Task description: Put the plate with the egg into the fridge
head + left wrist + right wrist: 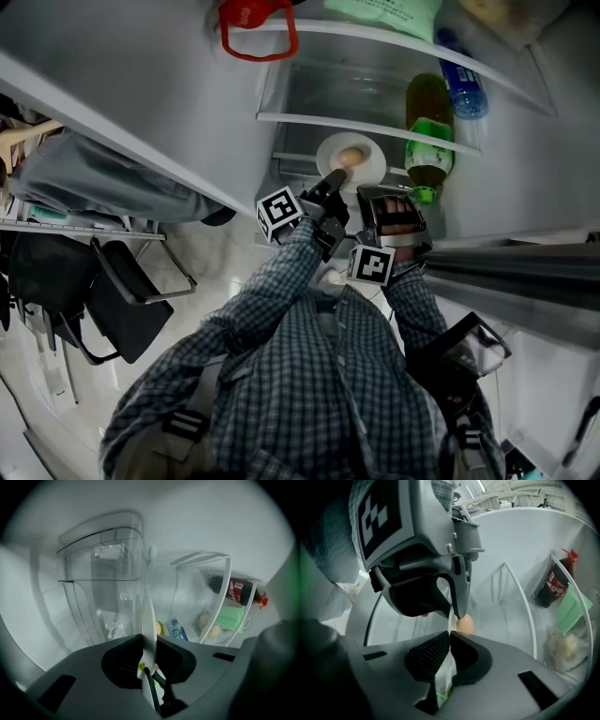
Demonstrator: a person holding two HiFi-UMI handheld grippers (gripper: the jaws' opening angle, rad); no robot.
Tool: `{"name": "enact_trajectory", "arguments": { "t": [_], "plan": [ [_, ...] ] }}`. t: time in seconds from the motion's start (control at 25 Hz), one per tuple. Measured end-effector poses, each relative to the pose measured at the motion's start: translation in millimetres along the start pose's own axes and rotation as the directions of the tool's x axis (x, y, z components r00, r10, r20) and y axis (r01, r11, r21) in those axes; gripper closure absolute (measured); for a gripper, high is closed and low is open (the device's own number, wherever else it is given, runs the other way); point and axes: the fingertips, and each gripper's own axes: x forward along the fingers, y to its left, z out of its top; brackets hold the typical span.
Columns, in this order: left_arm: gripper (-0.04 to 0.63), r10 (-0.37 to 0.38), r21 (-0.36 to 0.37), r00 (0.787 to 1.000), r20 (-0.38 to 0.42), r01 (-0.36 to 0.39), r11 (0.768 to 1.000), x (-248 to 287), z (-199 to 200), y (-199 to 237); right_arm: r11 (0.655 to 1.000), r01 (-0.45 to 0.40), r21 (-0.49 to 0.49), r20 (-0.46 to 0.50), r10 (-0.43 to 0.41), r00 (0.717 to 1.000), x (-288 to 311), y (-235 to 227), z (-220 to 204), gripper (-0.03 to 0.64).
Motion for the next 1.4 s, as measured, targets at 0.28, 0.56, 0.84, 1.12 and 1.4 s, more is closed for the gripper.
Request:
{"name": "enact_trajectory", "arguments": {
  "t": [0.28,0.56,0.84,1.12,1.4],
  "plan": [
    [0.548,-0.015,0.025,0.999,-0.05,0.016,1.0,0,-7,-3,1.0,-0.01,-0.008,-0.01,0.01,1.0,2,0,-2,0.598],
    [0.524,-0.007,0.038,0.994,-0.105,0.011,0.999,-9,-20,-1,1.0,-0.019,-0.002,-0.019,0.019,1.0,8,-1,-3,0.598],
    [0.523,-0.002,0.019,0.994,-0.107,0.004,1.0,-30,-25,-2,1.0,-0.012,0.009,-0.021,0.012,1.0,12,-1,-4,0.597],
    [0.525,0.007,0.016,0.996,-0.084,-0.006,1.0,-41,-18,0,0.998,-0.025,0.054,-0.014,0.026,1.0,13,2,-5,0.597],
    [0.525,-0.015,0.019,0.995,-0.1,0.017,1.0,-39,-23,-3,0.995,-0.016,0.098,-0.007,0.016,1.0,9,2,-8,0.595]
  ]
}}
